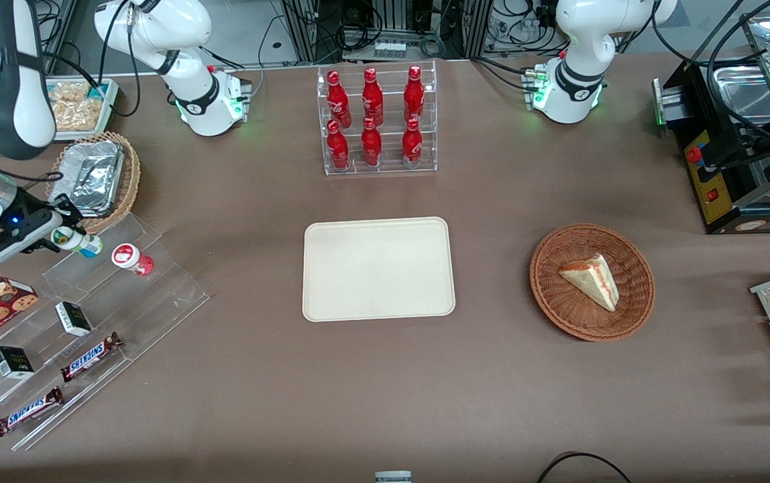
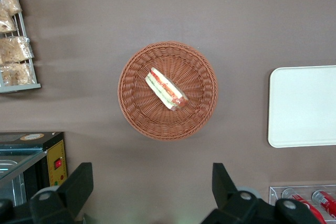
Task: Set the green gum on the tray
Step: 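Carry the held gum tub over the cream tray with the right gripper, then lower the gum tub onto the tray and open the right gripper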
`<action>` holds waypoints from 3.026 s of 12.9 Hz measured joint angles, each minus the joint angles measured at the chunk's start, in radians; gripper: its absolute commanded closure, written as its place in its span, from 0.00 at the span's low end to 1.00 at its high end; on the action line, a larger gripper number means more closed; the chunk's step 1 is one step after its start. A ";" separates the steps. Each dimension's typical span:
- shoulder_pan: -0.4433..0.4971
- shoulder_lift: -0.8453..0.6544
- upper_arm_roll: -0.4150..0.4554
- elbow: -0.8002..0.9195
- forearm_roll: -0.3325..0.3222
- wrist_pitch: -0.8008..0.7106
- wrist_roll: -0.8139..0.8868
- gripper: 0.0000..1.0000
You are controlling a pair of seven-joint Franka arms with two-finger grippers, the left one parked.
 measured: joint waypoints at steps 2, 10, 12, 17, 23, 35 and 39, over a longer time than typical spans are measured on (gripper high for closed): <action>0.076 -0.012 0.003 0.074 0.000 -0.100 0.085 1.00; 0.451 0.016 0.009 0.172 0.060 -0.231 0.657 1.00; 0.537 0.068 0.011 0.213 0.093 -0.230 0.812 1.00; 0.732 0.293 0.015 0.381 0.138 -0.135 1.171 1.00; 0.858 0.541 0.015 0.417 0.172 0.127 1.481 1.00; 0.927 0.723 0.032 0.428 0.174 0.287 1.680 1.00; 0.931 0.740 0.028 0.434 0.174 0.309 1.709 0.00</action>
